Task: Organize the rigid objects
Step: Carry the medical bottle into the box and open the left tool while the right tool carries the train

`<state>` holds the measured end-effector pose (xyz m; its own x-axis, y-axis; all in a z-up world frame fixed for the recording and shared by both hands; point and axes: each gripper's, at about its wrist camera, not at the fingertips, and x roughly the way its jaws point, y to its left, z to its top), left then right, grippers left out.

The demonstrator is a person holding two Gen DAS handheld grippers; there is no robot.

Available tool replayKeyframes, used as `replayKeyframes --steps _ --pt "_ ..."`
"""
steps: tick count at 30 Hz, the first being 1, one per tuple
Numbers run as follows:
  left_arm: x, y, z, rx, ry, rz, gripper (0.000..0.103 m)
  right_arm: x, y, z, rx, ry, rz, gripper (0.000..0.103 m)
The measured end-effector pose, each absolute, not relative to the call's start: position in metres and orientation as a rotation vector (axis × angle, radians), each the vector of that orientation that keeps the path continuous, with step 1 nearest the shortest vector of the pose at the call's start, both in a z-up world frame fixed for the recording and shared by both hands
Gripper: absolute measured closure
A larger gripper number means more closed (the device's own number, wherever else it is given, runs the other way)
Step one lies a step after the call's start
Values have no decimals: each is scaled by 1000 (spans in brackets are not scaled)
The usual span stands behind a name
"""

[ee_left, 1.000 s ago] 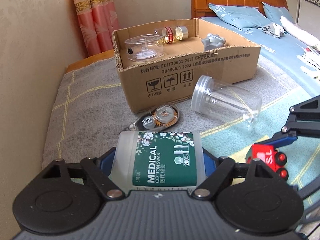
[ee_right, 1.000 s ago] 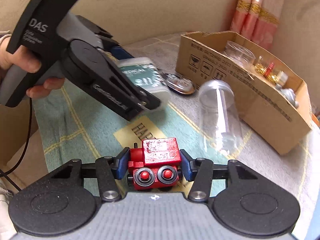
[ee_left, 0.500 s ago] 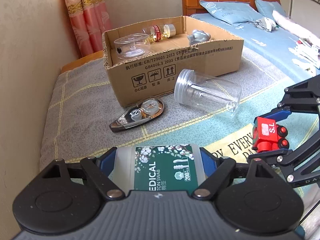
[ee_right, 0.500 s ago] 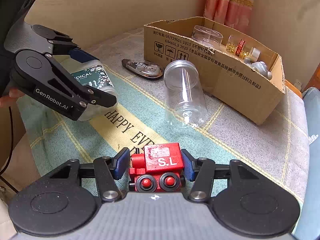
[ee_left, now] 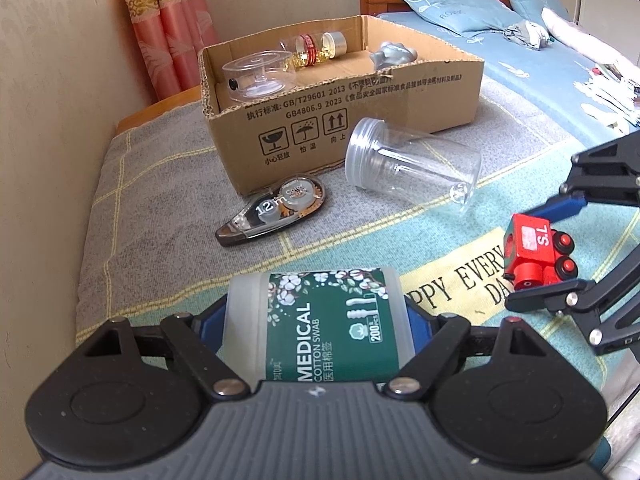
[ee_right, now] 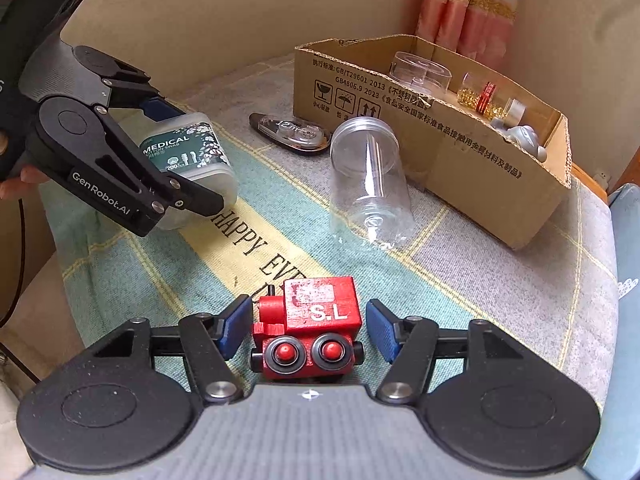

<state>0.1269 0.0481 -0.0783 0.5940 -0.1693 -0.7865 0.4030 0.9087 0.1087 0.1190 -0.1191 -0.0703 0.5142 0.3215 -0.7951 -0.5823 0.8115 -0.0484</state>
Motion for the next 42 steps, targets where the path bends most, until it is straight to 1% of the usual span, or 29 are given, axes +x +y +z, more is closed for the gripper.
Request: replayKeyframes --steps 7,14,21,24,28,32,34,38,42 --pt "120 43 -51 293 830 -353 20 116 -121 -62 -378 868 553 47" --pt "122 33 -18 291 773 -376 20 116 -129 -32 -437 815 573 47" --pt "153 18 21 306 659 -383 20 134 -141 8 -451 739 567 47" --pt "182 11 30 311 652 -389 20 147 -145 22 -445 720 551 47" --pt "226 3 30 297 688 -396 20 169 -152 36 -403 721 505 47" --pt "266 -1 15 254 769 -361 20 186 -158 48 -374 734 478 47" --pt "280 -2 6 235 780 -335 20 192 -159 51 -376 736 463 47" --pt "296 6 -1 143 759 -265 16 202 -157 52 -393 735 439 47" --pt "290 13 2 109 739 -254 11 213 -155 53 -392 735 441 47"
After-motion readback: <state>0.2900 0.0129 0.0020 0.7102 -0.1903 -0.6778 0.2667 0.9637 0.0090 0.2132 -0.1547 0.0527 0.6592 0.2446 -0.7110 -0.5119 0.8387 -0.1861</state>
